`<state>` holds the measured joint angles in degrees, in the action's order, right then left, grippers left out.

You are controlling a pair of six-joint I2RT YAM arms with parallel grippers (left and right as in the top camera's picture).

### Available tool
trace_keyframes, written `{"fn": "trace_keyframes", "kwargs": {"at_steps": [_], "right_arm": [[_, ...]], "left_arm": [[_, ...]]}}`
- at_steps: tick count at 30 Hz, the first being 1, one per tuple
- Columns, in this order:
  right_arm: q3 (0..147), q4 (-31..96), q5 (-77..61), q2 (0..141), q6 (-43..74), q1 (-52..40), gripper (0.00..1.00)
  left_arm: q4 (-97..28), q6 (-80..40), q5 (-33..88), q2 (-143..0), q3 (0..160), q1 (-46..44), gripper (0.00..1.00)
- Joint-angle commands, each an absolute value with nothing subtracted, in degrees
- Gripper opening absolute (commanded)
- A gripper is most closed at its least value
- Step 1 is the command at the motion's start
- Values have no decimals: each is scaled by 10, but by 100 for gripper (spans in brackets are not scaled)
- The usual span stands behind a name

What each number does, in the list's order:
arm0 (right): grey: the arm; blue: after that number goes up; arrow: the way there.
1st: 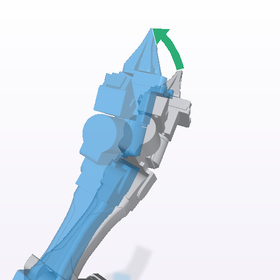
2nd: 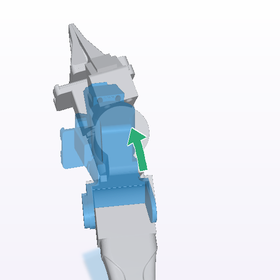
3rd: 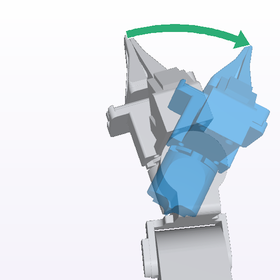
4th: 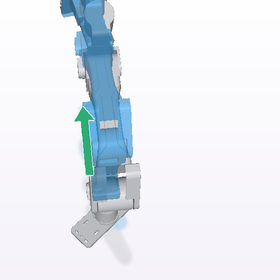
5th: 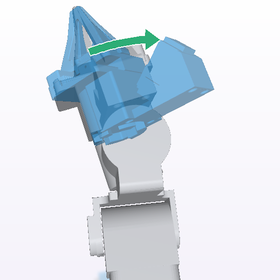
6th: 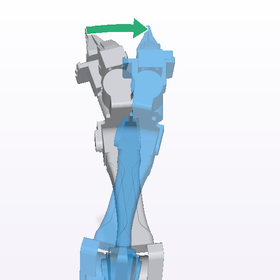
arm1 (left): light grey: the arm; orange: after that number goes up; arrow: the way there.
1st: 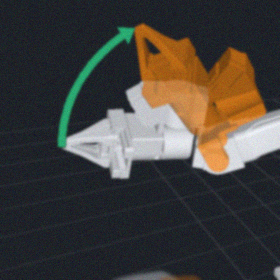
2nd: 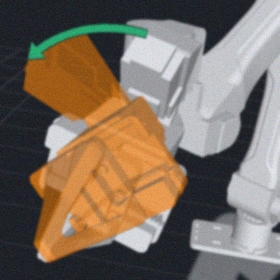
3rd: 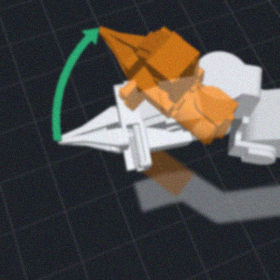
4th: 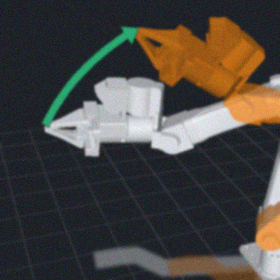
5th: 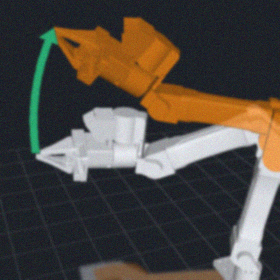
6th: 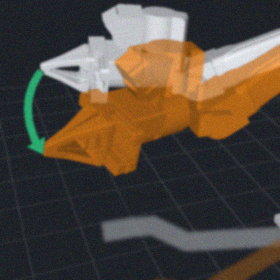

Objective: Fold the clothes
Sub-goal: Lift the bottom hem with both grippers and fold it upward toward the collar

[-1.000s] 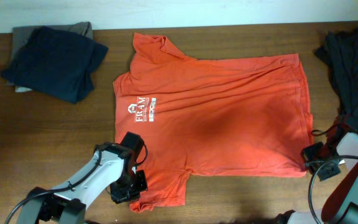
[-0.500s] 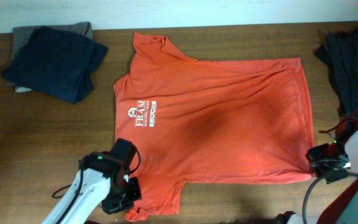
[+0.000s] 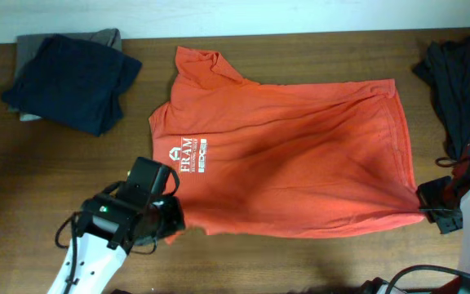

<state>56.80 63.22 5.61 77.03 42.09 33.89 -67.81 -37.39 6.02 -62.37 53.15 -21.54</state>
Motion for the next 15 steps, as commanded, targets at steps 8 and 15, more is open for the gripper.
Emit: {"fn": "trace_keyframes", "kwargs": {"at_steps": [8, 15], "right_arm": [[581, 613, 99, 784, 430, 342, 4], [581, 574, 72, 812, 429, 342, 4]], "left_arm": [[-560, -377, -66, -722, 540, -216, 1], [-510, -375, -133, -768, 540, -216, 1]]}}
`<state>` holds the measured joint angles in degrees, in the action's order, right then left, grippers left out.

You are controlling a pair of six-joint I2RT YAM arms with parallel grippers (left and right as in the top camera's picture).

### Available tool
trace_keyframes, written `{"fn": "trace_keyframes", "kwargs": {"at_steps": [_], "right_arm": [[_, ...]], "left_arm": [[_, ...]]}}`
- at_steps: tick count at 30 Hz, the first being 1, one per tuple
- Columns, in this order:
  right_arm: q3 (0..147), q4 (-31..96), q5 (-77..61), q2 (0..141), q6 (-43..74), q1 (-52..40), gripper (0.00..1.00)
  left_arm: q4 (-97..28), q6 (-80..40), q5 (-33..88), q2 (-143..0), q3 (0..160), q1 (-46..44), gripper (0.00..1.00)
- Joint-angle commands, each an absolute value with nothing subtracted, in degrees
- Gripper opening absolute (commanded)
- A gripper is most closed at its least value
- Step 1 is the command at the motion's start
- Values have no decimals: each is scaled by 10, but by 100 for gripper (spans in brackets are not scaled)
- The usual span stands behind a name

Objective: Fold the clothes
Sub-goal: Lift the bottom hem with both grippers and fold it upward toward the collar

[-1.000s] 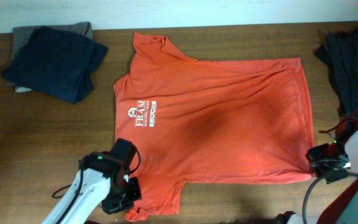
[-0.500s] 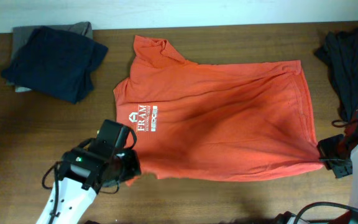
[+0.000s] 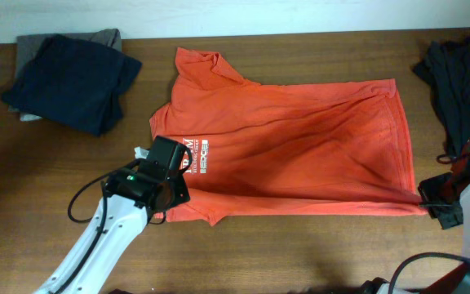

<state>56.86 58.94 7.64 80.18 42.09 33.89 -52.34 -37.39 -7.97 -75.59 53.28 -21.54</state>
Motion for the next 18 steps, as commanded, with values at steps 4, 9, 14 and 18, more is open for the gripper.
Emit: {"fn": "trace_keyframes", "kwargs": {"at_steps": [4, 9, 14, 18], "right_arm": [[581, 550, 49, 818, 429, 342, 4], [581, 530, 44, 827, 429, 341, 4], [581, 506, 17, 848, 429, 341, 4], [580, 484, 3, 866, 430, 335, 4]], "left_arm": [[-473, -366, -151, -773, 541, -216, 1], [-442, -366, -174, -773, 541, -216, 2], [-420, -366, -186, -776, 541, -216, 4], [-416, -366, -200, -782, 541, -215, 4]]}}
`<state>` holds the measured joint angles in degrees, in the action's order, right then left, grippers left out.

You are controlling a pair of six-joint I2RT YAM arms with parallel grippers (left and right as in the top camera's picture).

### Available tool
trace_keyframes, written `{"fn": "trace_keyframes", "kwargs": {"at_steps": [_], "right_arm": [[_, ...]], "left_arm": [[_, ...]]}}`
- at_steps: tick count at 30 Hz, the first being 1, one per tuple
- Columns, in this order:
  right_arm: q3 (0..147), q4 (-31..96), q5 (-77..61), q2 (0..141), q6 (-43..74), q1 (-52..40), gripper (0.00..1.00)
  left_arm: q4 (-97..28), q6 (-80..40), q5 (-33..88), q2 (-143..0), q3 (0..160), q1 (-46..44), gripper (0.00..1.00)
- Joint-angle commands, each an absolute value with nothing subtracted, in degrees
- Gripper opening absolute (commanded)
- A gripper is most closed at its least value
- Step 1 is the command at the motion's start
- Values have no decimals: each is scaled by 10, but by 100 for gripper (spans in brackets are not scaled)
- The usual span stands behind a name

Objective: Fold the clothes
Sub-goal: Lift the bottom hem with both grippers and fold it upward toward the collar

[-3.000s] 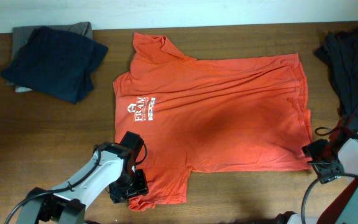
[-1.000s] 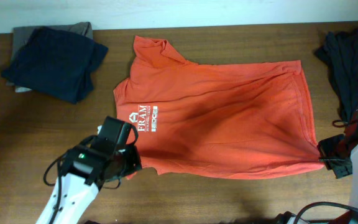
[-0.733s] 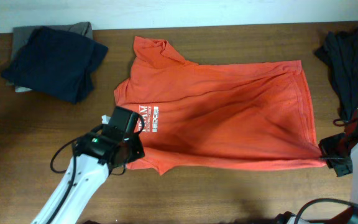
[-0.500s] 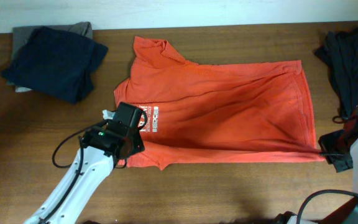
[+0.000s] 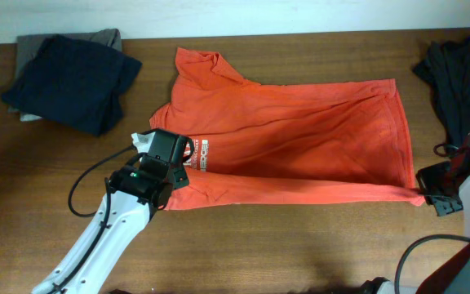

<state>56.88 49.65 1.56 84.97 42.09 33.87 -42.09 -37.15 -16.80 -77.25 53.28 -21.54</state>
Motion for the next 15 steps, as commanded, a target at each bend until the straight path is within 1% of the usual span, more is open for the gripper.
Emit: {"fn": "trace_keyframes", "kwargs": {"at_steps": [1, 11, 15], "right_arm": [[580, 479, 3, 870, 429, 331, 4], [580, 385, 4, 905, 429, 255, 4], [580, 362, 46, 915, 429, 228, 4]], "left_arm": [[-414, -366, -204, -784, 541, -215, 4], [-380, -366, -219, -806, 541, -200, 5], [-374, -366, -219, -813, 541, -192, 5]]}}
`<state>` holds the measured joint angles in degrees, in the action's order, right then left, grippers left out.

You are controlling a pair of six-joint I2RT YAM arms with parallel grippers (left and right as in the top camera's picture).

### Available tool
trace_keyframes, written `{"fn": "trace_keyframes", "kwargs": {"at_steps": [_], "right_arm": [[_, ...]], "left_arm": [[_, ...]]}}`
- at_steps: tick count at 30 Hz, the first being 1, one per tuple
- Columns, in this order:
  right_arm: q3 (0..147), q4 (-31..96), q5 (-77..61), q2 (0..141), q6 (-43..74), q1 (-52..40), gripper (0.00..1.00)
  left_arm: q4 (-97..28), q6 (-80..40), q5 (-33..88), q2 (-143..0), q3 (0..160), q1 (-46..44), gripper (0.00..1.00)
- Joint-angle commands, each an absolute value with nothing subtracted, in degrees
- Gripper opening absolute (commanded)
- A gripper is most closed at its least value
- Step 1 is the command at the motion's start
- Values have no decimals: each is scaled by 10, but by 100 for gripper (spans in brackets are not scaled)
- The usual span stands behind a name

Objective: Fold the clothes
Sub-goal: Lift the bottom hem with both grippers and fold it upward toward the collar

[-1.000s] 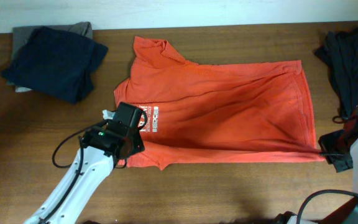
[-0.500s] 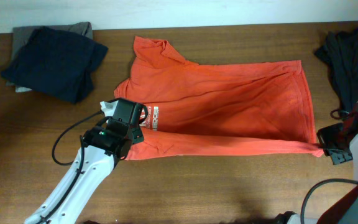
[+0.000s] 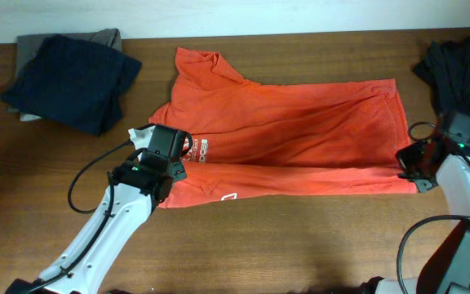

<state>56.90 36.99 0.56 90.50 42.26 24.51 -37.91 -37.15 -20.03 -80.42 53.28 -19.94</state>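
Note:
An orange T-shirt (image 3: 300, 122) lies spread across the table, collar end to the left and hem to the right. Its near long edge is turned over onto the body, forming a flap (image 3: 300, 180) with a small white label (image 3: 229, 196) showing. My left gripper (image 3: 172, 157) sits on the flap's left end, beside the white chest print, shut on the cloth. My right gripper (image 3: 408, 163) holds the flap's right end at the hem corner. The wrists hide both sets of fingertips.
A folded dark navy garment (image 3: 72, 77) lies on a grey one (image 3: 31, 41) at the back left. A dark crumpled pile (image 3: 459, 73) sits at the back right, close behind my right arm. Bare wooden table (image 3: 300, 245) runs along the front.
Both grippers have moved farther from the front edge with the shirt's near edge. The flap now lies deeper over the body, and a white label shows on its underside.
First my left gripper was at the near left corner and my right at the near hem corner, with the shirt flat. At each later moment both were farther back, with the near edge raised between them. Now it is doubled over the body.

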Motion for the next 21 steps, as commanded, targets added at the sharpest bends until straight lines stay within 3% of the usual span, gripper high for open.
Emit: {"fn": "trace_keyframes", "kwargs": {"at_steps": [1, 5, 6, 8, 11, 13, 21], "right_arm": [[580, 359, 52, 918, 429, 226, 4], [580, 351, 55, 931, 429, 225, 5], [580, 351, 55, 934, 429, 225, 9], [580, 351, 61, 939, 429, 225, 19], [580, 349, 75, 947, 429, 225, 46], [580, 346, 83, 950, 429, 225, 55], [608, 380, 56, 926, 392, 226, 86]], "left_arm": [[-372, -366, -218, -815, 541, -192, 5], [-357, -366, -219, -830, 541, -192, 8], [-353, -366, -219, -834, 541, -192, 13], [-345, -364, -219, -841, 541, -192, 28], [-334, -362, -219, -849, 541, -192, 45], [-325, -347, -219, -852, 541, -192, 59], [-359, -312, -150, -850, 579, -192, 78]]}}
